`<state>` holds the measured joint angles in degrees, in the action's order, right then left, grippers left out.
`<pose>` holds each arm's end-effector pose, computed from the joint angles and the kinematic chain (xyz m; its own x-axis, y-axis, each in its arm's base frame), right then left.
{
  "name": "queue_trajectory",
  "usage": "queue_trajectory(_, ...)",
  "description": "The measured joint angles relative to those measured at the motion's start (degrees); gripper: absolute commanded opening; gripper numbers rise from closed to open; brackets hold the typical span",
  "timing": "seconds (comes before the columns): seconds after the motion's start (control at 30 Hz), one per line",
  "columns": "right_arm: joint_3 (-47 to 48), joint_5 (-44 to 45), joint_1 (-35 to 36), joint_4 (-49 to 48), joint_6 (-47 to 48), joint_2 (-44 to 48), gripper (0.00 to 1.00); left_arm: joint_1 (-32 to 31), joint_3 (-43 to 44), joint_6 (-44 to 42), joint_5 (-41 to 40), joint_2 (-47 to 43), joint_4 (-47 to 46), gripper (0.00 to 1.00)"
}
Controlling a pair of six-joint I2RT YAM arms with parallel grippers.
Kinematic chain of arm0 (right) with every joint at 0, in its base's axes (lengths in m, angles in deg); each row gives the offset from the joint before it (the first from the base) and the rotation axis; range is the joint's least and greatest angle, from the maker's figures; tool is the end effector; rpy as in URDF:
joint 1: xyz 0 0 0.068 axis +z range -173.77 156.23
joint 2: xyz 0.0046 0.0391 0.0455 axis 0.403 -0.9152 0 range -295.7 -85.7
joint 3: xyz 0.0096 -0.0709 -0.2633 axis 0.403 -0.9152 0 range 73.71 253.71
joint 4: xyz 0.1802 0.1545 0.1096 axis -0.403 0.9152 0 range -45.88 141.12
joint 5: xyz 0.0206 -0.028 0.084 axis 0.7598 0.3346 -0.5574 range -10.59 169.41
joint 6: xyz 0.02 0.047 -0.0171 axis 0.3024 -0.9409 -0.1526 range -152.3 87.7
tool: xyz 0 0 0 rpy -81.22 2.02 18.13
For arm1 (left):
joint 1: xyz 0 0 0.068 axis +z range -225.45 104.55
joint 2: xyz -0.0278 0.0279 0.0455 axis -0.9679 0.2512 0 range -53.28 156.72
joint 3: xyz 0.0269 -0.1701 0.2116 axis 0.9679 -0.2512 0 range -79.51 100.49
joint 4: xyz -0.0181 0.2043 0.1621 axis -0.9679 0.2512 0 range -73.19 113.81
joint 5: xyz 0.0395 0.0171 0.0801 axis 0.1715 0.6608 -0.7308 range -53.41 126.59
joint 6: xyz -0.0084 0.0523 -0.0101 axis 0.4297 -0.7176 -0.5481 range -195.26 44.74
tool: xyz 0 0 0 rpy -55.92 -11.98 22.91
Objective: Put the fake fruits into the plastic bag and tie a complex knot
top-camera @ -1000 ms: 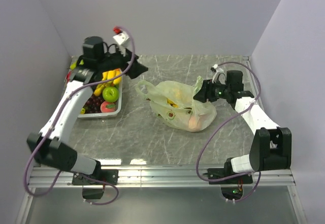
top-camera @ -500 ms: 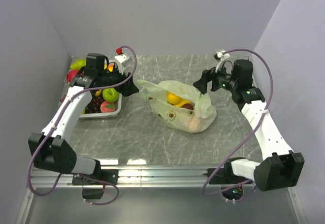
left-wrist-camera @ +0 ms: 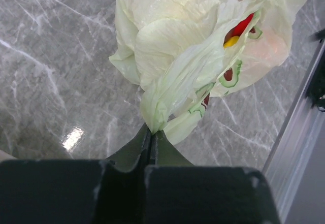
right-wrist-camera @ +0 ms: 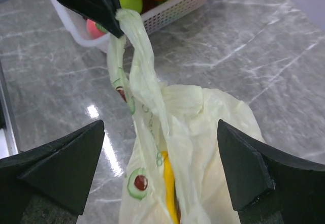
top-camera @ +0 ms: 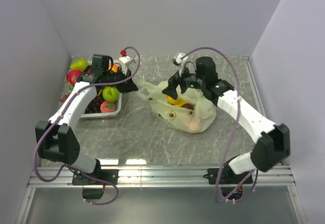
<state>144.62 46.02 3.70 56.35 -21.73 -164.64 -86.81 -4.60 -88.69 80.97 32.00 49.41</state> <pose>0.2727 0.1638 0.3620 -0.1473 -0.2490 -0.9572 -0.8852 0.4649 0.0153 0.3116 -0.0879 0.3237 -0.5006 0.2700 -0.8225 0.7802 0.5524 -0.2936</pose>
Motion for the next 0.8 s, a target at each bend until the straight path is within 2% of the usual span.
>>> queue_trajectory(0.03,0.1,-0.3,0.4,-1.0,0.4,-1.9,0.95,0.0,0.0,0.3,0.2,0.1,-0.2,0.0)
queue_trajectory(0.1,0.1,-0.8,0.8,-2.4,1.2,-5.8,0.82,0.0,0.2,0.9,0.7,0.1,-0.2,0.0)
queue_trajectory(0.13,-0.2,-1.0,0.9,-3.0,1.6,-7.5,0.72,0.0,0.5,1.2,0.8,0.1,-0.2,0.0)
queue_trajectory(0.17,-0.7,-1.3,0.9,-3.7,2.0,-8.9,0.43,0.0,0.8,1.5,0.9,0.2,-0.2,0.0)
queue_trajectory(0.27,-4.0,-2.2,0.9,-5.7,2.8,-11.0,0.0,0.0,1.9,2.7,1.1,0.7,-0.7,0.0)
queue_trajectory(0.47,-7.6,-5.1,1.5,-8.8,2.1,-13.7,0.0,-1.4,4.9,7.3,2.8,3.6,-3.6,0.0)
queue_trajectory(0.67,-8.8,-8.5,1.8,-9.5,1.7,-15.9,0.0,-5.4,6.9,16.7,3.3,10.0,-13.4,0.0)
queue_trajectory(0.7,-9.3,-9.0,1.8,-9.4,1.8,-15.9,0.04,-5.9,7.0,18.2,3.3,10.9,-14.7,0.0)
queue_trajectory(0.73,-9.5,-9.2,1.8,-9.1,1.8,-15.9,0.13,-6.4,7.3,19.6,3.3,12.0,-16.0,0.0)
queue_trajectory(0.8,-9.8,-9.0,1.8,-8.3,2.3,-15.6,0.18,-7.3,7.9,21.9,3.4,13.8,-17.9,0.0)
